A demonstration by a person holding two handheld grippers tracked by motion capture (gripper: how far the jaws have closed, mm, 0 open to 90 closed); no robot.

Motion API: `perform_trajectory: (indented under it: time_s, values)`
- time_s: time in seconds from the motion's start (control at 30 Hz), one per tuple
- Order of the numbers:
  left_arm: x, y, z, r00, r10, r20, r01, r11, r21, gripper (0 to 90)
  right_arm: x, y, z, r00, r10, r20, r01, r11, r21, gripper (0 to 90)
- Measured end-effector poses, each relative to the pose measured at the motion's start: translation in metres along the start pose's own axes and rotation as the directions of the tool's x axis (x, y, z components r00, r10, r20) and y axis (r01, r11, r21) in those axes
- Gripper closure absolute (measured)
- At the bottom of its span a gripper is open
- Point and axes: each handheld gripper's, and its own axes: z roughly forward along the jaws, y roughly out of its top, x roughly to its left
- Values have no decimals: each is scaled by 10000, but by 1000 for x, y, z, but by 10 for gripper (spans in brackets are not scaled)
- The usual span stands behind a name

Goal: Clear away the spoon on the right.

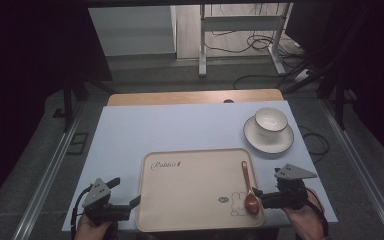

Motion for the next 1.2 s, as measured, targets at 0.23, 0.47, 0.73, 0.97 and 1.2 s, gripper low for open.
perform_trajectory:
  time_s: [0.23,0.47,0.73,0.97,1.2]
  values:
    - [0,0,0,10000,-1,5,1,10000,-2,35,1,-3,-7,10000,9,88,-7,9998,-206,0]
    - [0,0,0,10000,-16,3,16,10000,4,35,0,-7,-16,9997,98,211,-91,9993,-349,0]
    - [0,0,0,10000,-26,12,26,10000,6,35,0,-13,-24,9991,303,285,-294,9990,-342,0]
    - [0,0,0,10000,-35,14,35,10000,5,35,0,-19,-31,9979,416,505,-398,9985,-367,0]
    - [0,0,0,10000,-58,23,58,10000,4,35,-1,-26,-38,9954,528,801,-497,9979,-406,0]
